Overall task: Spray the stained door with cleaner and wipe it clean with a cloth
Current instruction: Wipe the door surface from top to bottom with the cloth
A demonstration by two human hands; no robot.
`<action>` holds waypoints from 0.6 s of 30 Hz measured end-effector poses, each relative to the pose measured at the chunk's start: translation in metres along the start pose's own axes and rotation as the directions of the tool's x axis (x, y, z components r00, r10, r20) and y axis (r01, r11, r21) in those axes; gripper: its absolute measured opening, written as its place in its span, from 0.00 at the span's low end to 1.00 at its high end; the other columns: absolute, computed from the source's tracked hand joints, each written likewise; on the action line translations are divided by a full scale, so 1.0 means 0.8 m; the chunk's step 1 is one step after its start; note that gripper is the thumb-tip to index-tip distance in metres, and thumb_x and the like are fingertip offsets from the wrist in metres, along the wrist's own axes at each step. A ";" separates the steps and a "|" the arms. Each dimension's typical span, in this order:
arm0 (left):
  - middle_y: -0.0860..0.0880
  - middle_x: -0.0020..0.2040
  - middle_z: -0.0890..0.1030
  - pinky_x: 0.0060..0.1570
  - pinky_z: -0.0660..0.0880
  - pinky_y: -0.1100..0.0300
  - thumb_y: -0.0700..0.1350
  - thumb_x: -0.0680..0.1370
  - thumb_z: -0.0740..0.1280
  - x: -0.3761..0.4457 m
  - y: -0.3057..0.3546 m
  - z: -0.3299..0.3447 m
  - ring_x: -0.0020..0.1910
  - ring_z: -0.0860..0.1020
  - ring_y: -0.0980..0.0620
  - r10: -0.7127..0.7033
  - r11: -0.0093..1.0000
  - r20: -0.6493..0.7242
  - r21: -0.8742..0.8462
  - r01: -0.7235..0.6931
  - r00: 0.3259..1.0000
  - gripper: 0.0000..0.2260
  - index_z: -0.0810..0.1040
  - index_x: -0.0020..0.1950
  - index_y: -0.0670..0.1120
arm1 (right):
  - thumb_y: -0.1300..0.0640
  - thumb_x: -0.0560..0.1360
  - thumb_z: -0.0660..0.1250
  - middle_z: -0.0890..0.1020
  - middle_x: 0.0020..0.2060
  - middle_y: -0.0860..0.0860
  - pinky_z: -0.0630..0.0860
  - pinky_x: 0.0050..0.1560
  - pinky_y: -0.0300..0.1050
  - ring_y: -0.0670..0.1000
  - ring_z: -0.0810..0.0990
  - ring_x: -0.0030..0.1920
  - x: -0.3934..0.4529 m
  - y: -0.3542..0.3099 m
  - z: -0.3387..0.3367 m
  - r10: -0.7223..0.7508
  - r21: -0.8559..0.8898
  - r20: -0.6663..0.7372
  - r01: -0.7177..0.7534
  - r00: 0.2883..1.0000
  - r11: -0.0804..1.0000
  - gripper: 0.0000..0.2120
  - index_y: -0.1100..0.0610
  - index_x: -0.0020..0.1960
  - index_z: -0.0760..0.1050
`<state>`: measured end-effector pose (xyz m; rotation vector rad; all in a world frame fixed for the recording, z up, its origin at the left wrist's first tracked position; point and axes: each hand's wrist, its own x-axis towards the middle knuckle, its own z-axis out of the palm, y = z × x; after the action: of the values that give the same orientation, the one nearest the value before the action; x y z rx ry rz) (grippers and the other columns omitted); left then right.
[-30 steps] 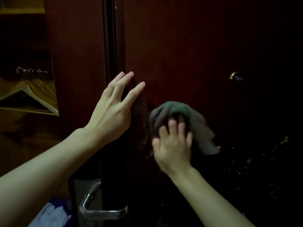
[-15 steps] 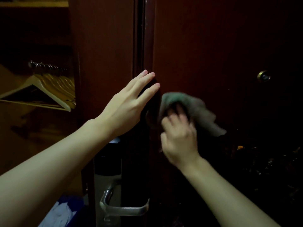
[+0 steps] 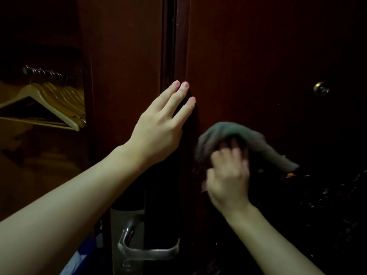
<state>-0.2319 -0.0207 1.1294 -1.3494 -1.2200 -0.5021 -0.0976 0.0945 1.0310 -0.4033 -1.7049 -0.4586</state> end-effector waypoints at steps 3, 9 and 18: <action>0.31 0.68 0.69 0.68 0.67 0.43 0.35 0.72 0.60 -0.001 0.001 0.004 0.70 0.66 0.32 0.017 0.999 -0.005 0.033 -0.017 1.000 0.22 0.73 0.66 0.34 | 0.65 0.66 0.58 0.78 0.48 0.63 0.63 0.66 0.54 0.64 0.71 0.54 -0.015 0.015 0.005 -0.149 0.195 0.039 0.138 0.988 0.971 0.11 0.59 0.48 0.68; 0.32 0.70 0.68 0.69 0.66 0.43 0.43 0.78 0.60 -0.002 0.008 0.011 0.72 0.64 0.34 -0.050 0.998 -0.023 0.027 0.050 0.998 0.20 0.72 0.67 0.35 | 0.65 0.68 0.54 0.77 0.42 0.66 0.66 0.61 0.63 0.66 0.72 0.55 -0.033 0.102 -0.032 0.338 -0.065 -0.097 -0.345 0.936 0.936 0.06 0.64 0.43 0.68; 0.32 0.70 0.68 0.68 0.65 0.45 0.45 0.78 0.61 -0.004 0.016 0.021 0.72 0.64 0.34 -0.078 0.993 -0.069 0.080 0.083 0.995 0.21 0.71 0.67 0.35 | 0.70 0.65 0.56 0.79 0.42 0.63 0.61 0.68 0.50 0.65 0.74 0.52 -0.022 0.048 -0.009 0.029 0.068 -0.085 -0.024 0.996 0.997 0.13 0.60 0.48 0.66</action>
<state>-0.2284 -0.0033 1.1170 -1.2085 -1.2316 -0.5432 -0.0692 0.1240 1.0180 -0.3526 -1.6255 -0.3934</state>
